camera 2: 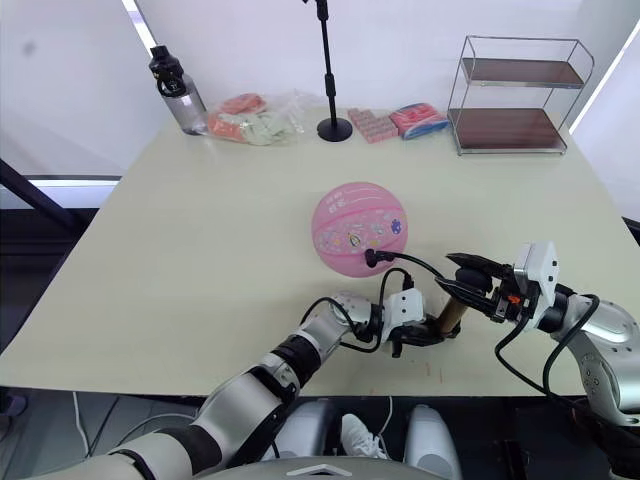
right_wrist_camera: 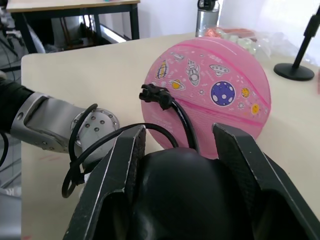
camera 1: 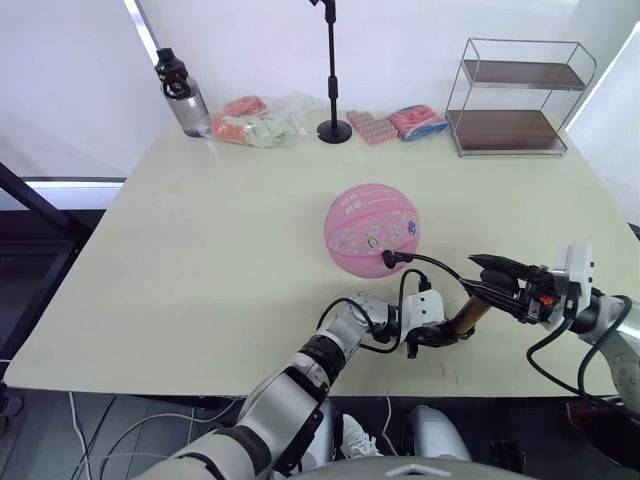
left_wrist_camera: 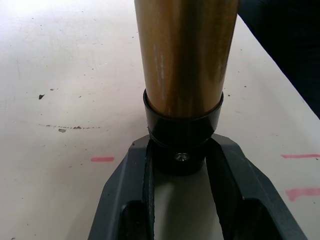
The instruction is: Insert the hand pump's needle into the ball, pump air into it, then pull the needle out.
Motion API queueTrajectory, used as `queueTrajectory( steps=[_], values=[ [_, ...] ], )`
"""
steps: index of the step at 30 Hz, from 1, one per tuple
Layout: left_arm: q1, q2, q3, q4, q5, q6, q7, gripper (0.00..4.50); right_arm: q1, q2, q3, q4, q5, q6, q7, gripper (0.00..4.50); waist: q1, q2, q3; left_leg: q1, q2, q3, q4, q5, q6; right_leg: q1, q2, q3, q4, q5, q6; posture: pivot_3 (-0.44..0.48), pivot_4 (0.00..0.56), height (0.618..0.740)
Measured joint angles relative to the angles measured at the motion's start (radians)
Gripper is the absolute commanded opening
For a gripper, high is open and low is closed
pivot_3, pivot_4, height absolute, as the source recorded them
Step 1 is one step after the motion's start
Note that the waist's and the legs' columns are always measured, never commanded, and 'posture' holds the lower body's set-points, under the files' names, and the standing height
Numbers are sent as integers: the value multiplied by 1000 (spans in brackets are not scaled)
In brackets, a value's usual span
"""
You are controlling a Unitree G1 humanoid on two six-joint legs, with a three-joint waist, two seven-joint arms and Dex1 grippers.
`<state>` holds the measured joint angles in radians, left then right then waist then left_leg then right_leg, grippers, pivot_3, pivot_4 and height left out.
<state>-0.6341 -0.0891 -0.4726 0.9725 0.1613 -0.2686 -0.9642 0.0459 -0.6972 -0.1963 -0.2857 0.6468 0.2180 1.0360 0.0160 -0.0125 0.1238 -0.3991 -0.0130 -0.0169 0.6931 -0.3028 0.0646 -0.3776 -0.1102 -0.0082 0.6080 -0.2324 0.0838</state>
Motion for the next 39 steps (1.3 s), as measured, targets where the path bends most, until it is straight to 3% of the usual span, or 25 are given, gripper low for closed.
queueTrajectory(
  steps=[9,16,28,31,34,39],
  values=[
    [-6,-6,0,-9,-3,0,-11,1072,-61,-166,-229,-114,285,265,-65,1633,0,8,10,-3,7,15,-1,0,0,0,-9,-6,0,-2,5,0,150,740],
    [-7,-5,0,-9,-3,-2,-14,1072,-147,-284,-394,-132,499,426,-115,1633,0,4,14,-4,7,17,-2,1,0,0,-10,-11,-1,-2,6,0,150,740],
    [-10,-7,-2,-10,-5,-4,-22,1072,-191,-325,-402,-119,523,518,-109,1633,1,6,18,-14,3,15,0,1,1,-9,-6,-13,1,-1,9,0,150,740],
    [-10,-5,-4,-10,-4,-4,-17,1072,-141,-298,-408,-131,468,466,-72,1633,1,5,17,-13,3,13,1,1,1,-7,-5,-14,1,-1,9,0,150,740],
    [-6,-2,-4,-5,1,-3,-2,1072,-59,-207,-341,-164,370,374,-59,1633,0,1,14,-7,3,10,2,1,1,-1,-4,-15,1,-1,9,0,150,740],
    [-3,1,-4,1,3,-3,4,1072,-11,-154,-261,-158,272,284,-39,1633,-1,-7,9,1,4,7,1,1,1,5,-1,-13,1,-2,7,0,150,740]
  ],
)
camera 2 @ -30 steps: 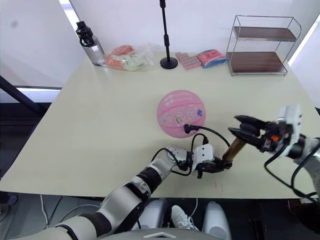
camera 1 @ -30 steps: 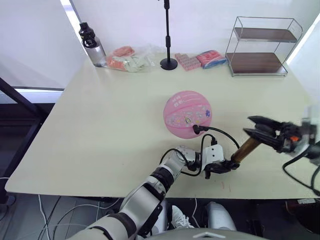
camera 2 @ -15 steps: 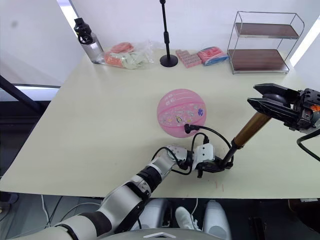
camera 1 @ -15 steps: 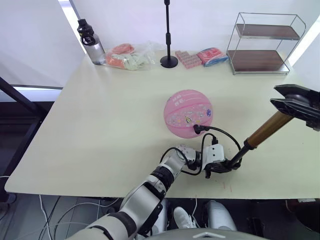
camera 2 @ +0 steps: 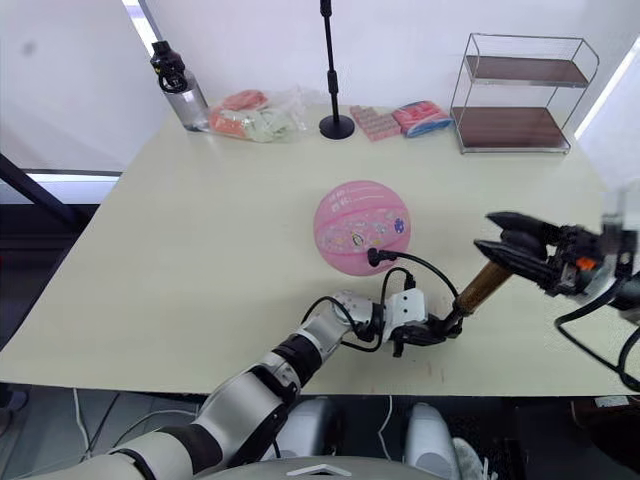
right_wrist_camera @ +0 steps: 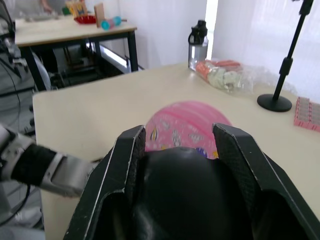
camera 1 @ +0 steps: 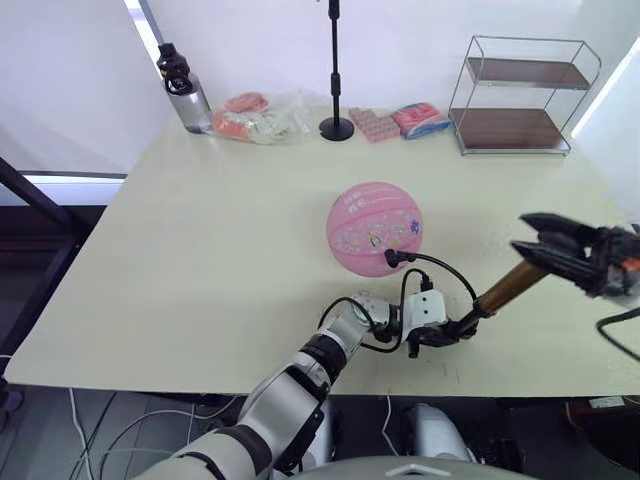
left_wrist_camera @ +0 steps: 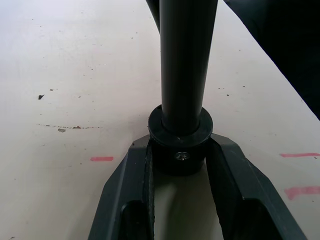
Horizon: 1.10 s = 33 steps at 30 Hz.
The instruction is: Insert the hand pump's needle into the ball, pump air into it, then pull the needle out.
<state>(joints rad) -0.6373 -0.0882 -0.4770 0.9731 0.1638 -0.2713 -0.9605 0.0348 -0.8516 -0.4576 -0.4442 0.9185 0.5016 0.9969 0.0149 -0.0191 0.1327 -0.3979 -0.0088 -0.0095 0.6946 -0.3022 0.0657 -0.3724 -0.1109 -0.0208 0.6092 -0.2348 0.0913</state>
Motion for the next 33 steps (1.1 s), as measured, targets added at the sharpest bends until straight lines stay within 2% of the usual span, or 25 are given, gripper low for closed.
queueTrajectory(
  steps=[1,2,6,12,17,20,27,30,33],
  values=[
    [7,0,-1,4,3,2,4,1072,37,63,76,37,-86,-88,9,1633,0,-1,-1,0,0,0,0,0,0,0,0,0,0,0,0,0,150,740],
    [9,0,-1,5,3,2,6,1072,54,92,108,53,-126,-136,11,1633,0,-9,-10,1,1,-1,-1,0,0,0,2,1,0,0,0,0,150,740],
    [11,2,-1,5,7,4,10,1072,80,154,179,94,-212,-236,14,1633,0,-9,-15,2,1,-1,-1,0,-1,0,0,2,0,0,0,0,150,740],
    [12,0,-1,2,7,4,8,1072,92,173,247,140,-283,-286,13,1633,1,-7,-15,2,1,-2,-2,0,-1,0,-3,2,0,-1,-3,0,150,740],
    [11,-1,-1,-3,6,4,-2,1072,88,137,231,103,-261,-235,2,1633,2,-3,-14,1,0,-1,-5,0,-1,-3,-4,4,-1,-1,-3,0,150,740],
    [11,-4,-1,-8,6,4,-6,1072,76,93,202,81,-224,-171,0,1633,5,1,-11,0,0,-1,-6,0,-1,-4,-4,4,-1,-1,-2,0,150,740],
    [8,-5,3,-13,-1,3,-17,1072,8,1,27,9,1,-2,-25,1633,5,9,-4,-2,-2,-1,-6,0,-1,-5,-4,6,-1,0,0,0,150,740],
    [7,-5,3,-12,-1,3,-17,1072,-46,-66,-73,-10,126,82,-48,1633,5,9,-2,-2,-2,-1,-6,0,-1,-5,3,13,-2,0,0,0,150,740],
    [6,-4,4,-12,-1,2,-17,1072,-80,-102,-121,-9,192,126,-65,1633,3,9,-2,-2,-3,-1,-6,0,-1,-5,6,17,-1,0,-1,0,150,740]
  ],
)
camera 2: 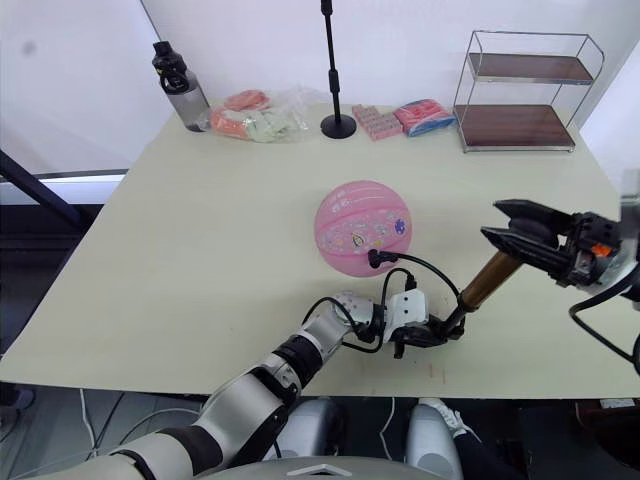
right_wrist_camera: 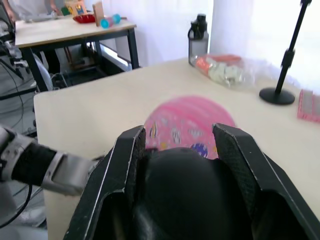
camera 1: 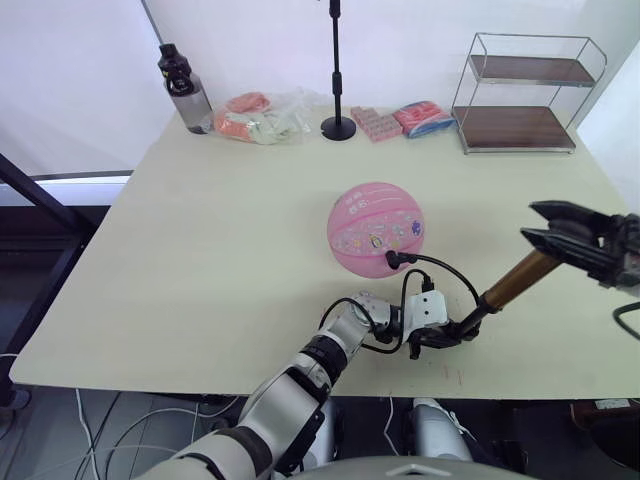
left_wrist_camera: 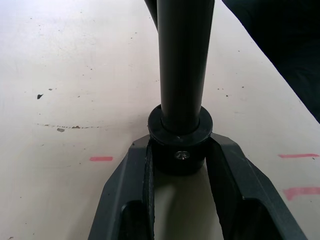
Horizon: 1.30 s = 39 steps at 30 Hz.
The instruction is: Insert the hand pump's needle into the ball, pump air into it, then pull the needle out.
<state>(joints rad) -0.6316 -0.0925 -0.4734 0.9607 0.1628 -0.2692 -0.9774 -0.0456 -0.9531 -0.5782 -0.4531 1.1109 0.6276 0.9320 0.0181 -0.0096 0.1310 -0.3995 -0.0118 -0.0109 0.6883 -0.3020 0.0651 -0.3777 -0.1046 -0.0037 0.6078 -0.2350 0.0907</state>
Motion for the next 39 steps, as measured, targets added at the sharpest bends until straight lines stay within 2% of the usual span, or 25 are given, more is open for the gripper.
queueTrajectory(
  steps=[9,13,18,27,32,39],
  values=[
    [-10,-2,-1,0,0,-3,-9,1072,-65,-53,-31,18,98,107,-50,1633,0,4,5,-3,-1,0,-1,0,0,-4,-1,4,0,0,0,0,150,740],
    [-6,1,-4,4,1,-3,-5,1072,-4,7,0,-31,-3,33,-39,1633,0,-1,2,0,-1,0,-2,0,0,-1,-2,4,-1,0,0,0,150,740],
    [1,5,-4,15,6,-2,12,1072,85,92,149,-44,-195,-119,-2,1633,-4,-13,-9,3,-1,0,-1,0,0,1,-1,4,0,-1,-1,0,150,740],
    [7,6,-4,18,11,1,21,1072,158,237,360,84,-453,-378,28,1633,-4,-20,-18,4,-1,0,-2,0,0,0,-2,6,1,-2,-4,0,150,740],
    [7,6,-4,19,11,0,21,1072,169,274,411,128,-518,-445,28,1633,-4,-19,-20,4,0,0,-2,0,0,0,-2,6,1,-2,-4,0,150,740],
    [3,3,-3,18,11,-1,15,1072,149,243,381,99,-471,-375,28,1633,-3,-14,-17,3,0,-2,-3,0,0,0,-2,6,0,-3,-5,0,150,740]
  ],
)
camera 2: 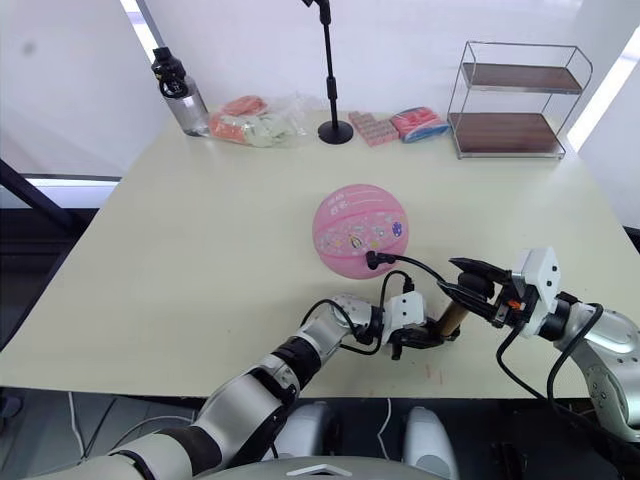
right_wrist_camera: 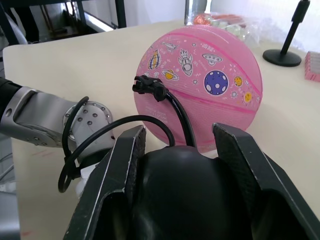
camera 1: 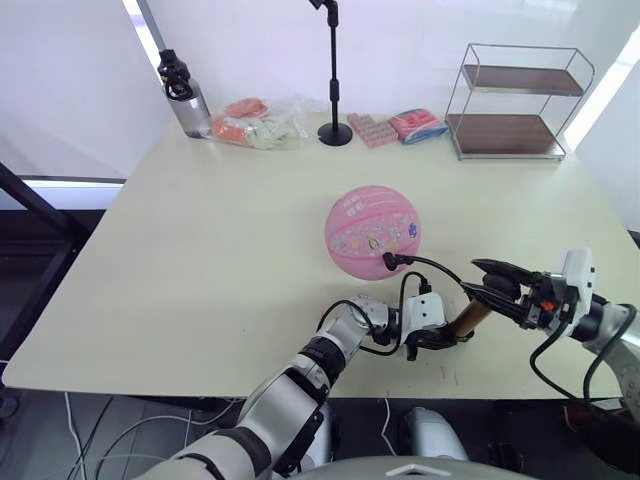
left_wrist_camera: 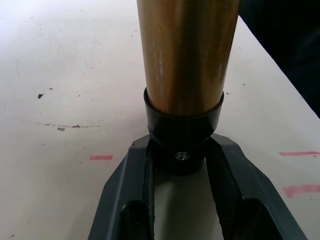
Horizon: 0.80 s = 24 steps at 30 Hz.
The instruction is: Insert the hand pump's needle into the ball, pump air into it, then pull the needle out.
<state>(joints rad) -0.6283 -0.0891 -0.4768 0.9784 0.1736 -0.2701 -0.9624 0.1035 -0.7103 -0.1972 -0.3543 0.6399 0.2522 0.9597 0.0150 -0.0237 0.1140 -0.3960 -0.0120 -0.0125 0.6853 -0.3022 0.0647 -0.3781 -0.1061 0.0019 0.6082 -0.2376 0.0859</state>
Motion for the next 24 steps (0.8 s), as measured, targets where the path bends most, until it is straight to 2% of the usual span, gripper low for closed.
queueTrajectory(
  steps=[4,11,15,19,24],
  values=[
    [-8,-3,4,-8,-5,-2,-14,1072,-44,-101,-95,-55,164,179,-14,1633,1,13,9,-4,-1,1,0,0,0,-3,-1,0,-1,0,0,0,150,740],
    [-9,-6,4,-7,-8,-2,-16,1072,-115,-230,-293,-97,383,345,-21,1633,2,12,12,-5,-1,1,-1,0,0,-3,-1,0,-1,0,1,0,150,740],
    [-13,-2,5,-7,-9,-3,-18,1072,-219,-307,-387,-84,531,447,-70,1633,2,14,14,-4,-1,1,0,0,0,-3,-1,0,-1,0,0,0,150,740],
    [-15,-3,4,-6,-10,-9,-21,1072,-222,-332,-406,-82,587,515,-99,1633,2,14,16,-6,-1,2,0,0,1,-4,-1,1,-1,1,1,0,150,740],
    [-15,-2,1,-6,-10,-10,-22,1072,-202,-332,-413,-90,558,508,-75,1633,2,14,16,-6,-2,2,0,0,1,-4,-1,0,-1,2,4,0,150,740]
  ],
)
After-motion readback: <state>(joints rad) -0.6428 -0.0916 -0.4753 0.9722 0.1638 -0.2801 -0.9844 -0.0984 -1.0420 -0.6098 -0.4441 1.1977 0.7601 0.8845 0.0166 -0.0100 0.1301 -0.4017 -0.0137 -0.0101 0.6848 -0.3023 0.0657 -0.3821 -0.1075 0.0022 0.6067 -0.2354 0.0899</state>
